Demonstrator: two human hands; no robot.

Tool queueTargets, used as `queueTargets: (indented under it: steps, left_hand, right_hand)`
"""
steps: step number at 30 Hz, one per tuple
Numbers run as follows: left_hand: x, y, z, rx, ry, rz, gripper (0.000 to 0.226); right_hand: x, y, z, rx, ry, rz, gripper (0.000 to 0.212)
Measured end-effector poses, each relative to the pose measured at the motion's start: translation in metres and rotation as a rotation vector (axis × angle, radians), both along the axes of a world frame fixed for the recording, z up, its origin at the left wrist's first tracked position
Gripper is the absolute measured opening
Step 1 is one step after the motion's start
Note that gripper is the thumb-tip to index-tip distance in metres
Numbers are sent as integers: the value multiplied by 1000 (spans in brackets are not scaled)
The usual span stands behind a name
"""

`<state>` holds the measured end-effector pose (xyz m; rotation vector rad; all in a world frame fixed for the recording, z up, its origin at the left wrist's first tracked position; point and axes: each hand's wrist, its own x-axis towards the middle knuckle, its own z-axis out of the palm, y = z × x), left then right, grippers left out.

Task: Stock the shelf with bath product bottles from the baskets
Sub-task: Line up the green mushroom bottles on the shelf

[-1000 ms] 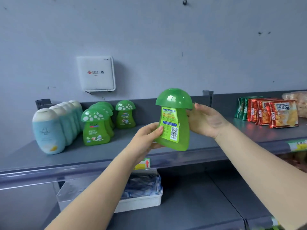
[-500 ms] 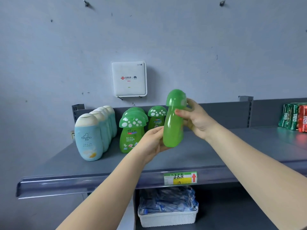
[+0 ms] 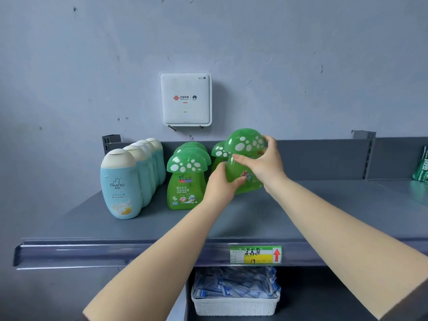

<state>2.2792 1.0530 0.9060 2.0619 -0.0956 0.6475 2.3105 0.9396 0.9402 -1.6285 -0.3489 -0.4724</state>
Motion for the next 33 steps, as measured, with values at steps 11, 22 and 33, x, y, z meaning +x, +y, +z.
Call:
queueTargets:
  steps: [11, 22, 33]
  left_hand:
    - [33, 3, -3, -28, 91, -52, 43]
    - [57, 12, -19, -47, 199, 178, 48]
    - [74, 14, -28, 32, 180, 167, 15]
  right_hand:
    - [50, -15, -18, -133, 134, 142, 20]
    - [78, 32, -44, -271, 117, -89, 49]
    - [87, 24, -51, -254, 207, 48, 40]
